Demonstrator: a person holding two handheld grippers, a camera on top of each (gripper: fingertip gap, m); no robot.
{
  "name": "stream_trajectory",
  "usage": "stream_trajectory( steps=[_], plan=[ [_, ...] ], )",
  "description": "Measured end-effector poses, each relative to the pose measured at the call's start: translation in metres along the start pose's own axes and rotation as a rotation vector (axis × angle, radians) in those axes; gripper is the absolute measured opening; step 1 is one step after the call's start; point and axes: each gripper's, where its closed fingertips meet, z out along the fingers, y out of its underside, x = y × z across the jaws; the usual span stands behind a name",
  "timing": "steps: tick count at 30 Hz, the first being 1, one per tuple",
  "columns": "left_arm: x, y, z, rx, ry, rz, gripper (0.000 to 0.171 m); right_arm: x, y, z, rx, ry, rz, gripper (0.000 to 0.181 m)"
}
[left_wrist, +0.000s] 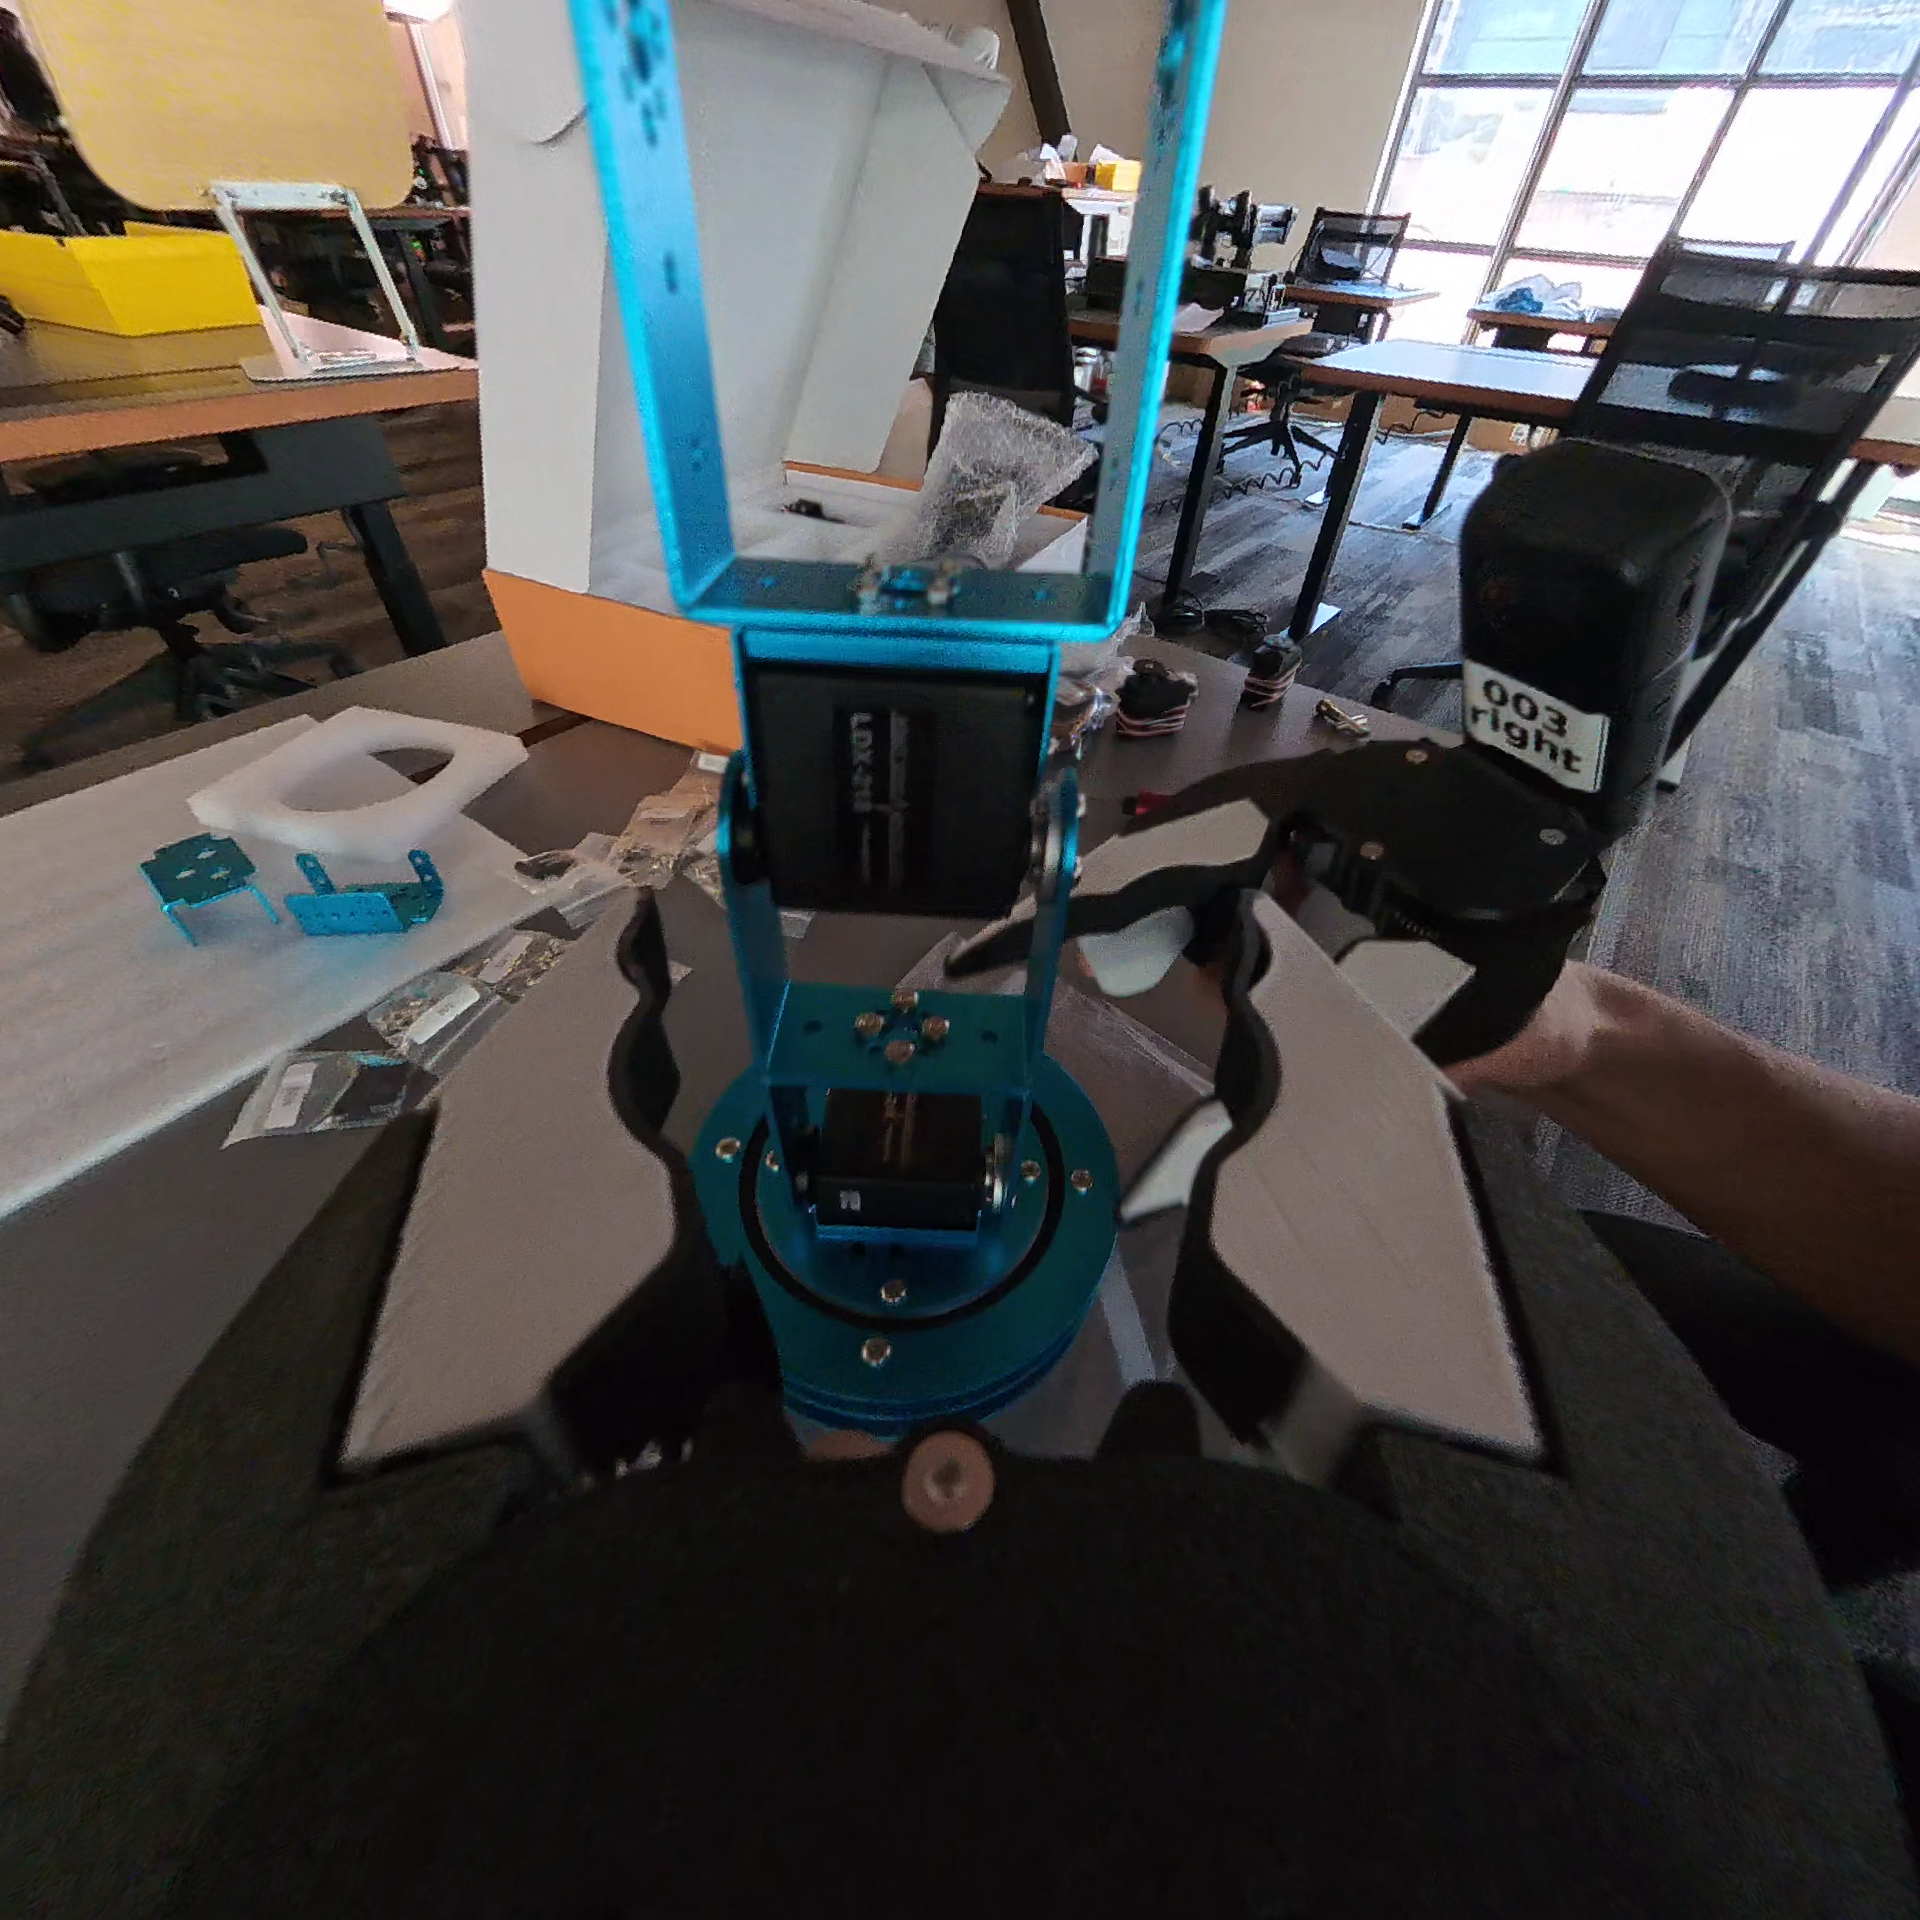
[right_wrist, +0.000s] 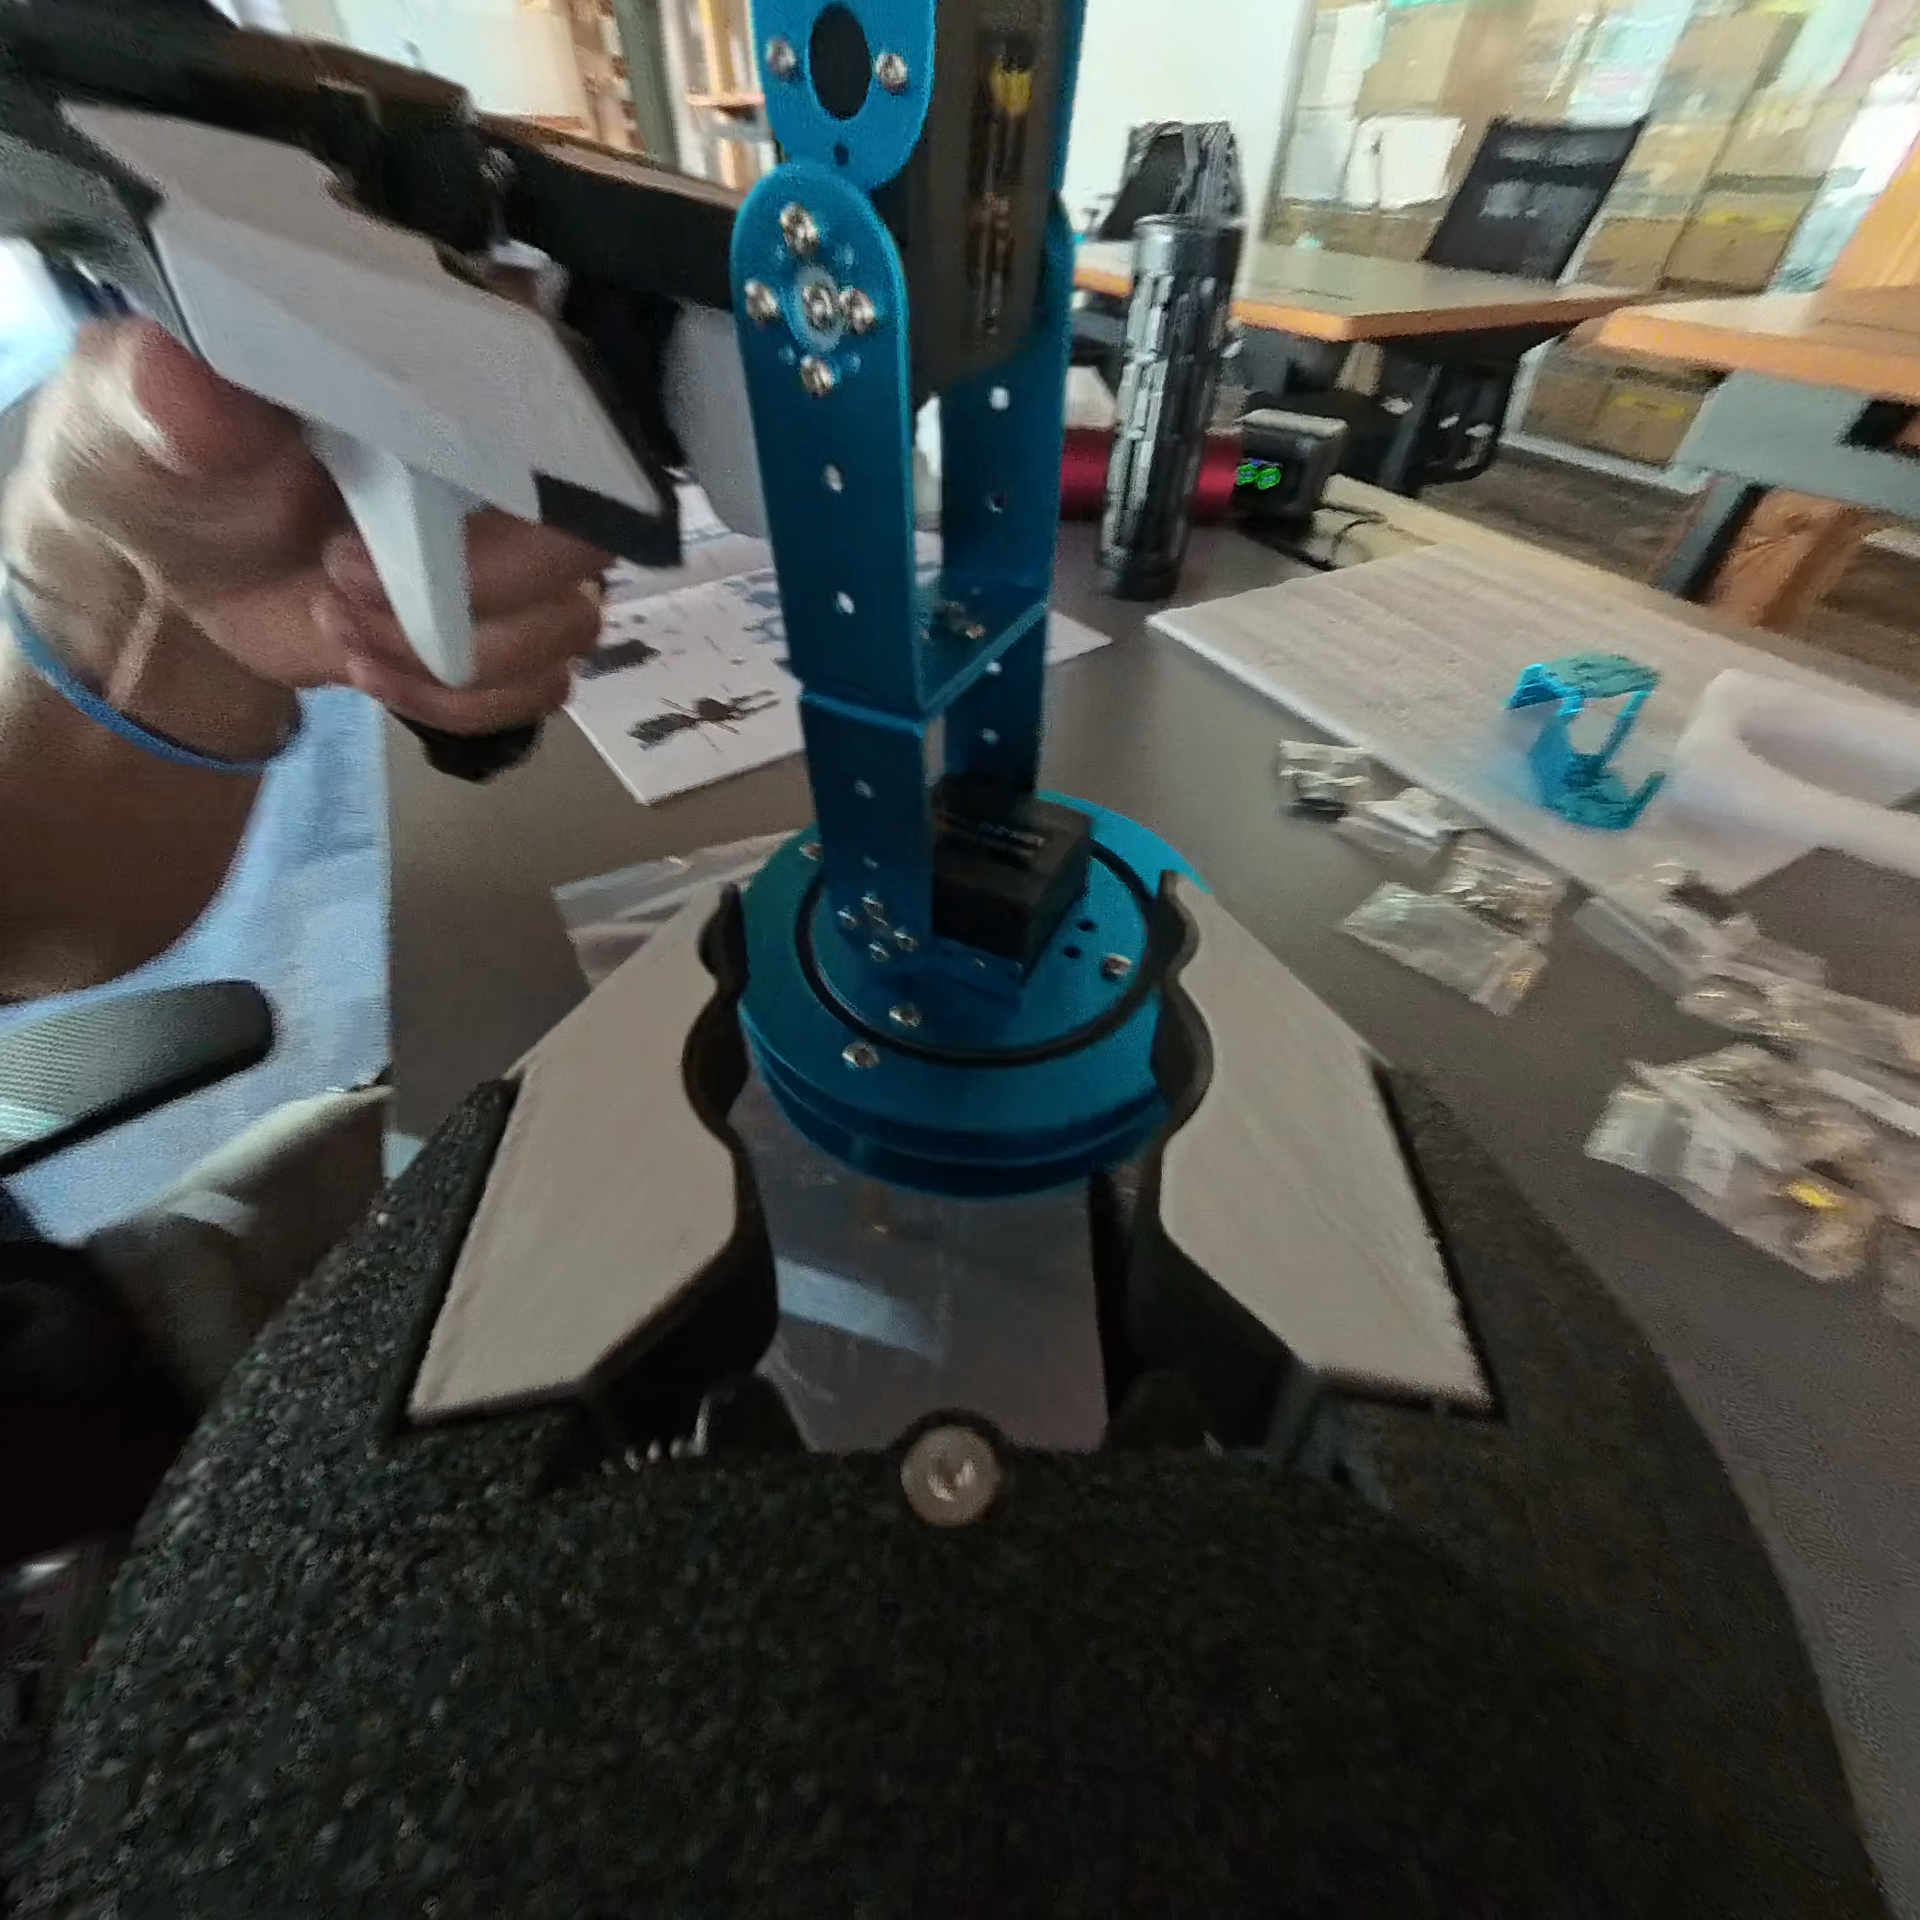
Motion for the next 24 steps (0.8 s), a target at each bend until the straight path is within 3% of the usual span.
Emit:
stream_trajectory(
  steps=[2, 5, 8, 10, 12, 16, 18, 20, 24],
  plan=[
    [-0.002, -0.004, 0.001, -0.006, -0.027, -0.004, 0.100, -0.007, -0.007, 0.008, 0.018, 0.006, 0.009, 0.073],
    [-0.006, -0.016, -0.025, 0.035, -0.017, 0.040, 0.093, -0.015, -0.018, 0.014, 0.066, 0.065, 0.003, 0.060],
    [-0.024, -0.002, -0.043, 0.001, 0.081, 0.134, 0.055, -0.013, -0.039, 0.006, 0.177, 0.122, 0.050, 0.045],
    [-0.043, 0.002, -0.034, 0.001, 0.120, 0.038, 0.054, -0.011, -0.044, 0.009, 0.178, 0.143, 0.084, 0.044],
    [-0.034, 0.003, -0.024, 0.012, 0.237, -0.015, 0.054, -0.007, -0.045, 0.012, 0.166, 0.211, 0.055, 0.036],
    [-0.033, 0.019, -0.001, -0.050, 0.221, 0.106, 0.049, -0.009, -0.054, 0.012, 0.180, 0.294, -0.018, 0.026],
    [-0.023, 0.017, 0.005, -0.027, 0.267, 0.135, 0.025, -0.008, -0.055, 0.014, 0.159, 0.324, -0.038, 0.026],
    [-0.033, 0.015, 0.013, -0.022, 0.172, 0.171, 0.002, -0.009, -0.055, 0.015, 0.142, 0.334, -0.039, 0.026],
    [-0.039, 0.013, 0.014, -0.067, 0.113, 0.154, 0.000, -0.008, -0.058, 0.018, 0.114, 0.349, -0.039, 0.025]
  ],
)
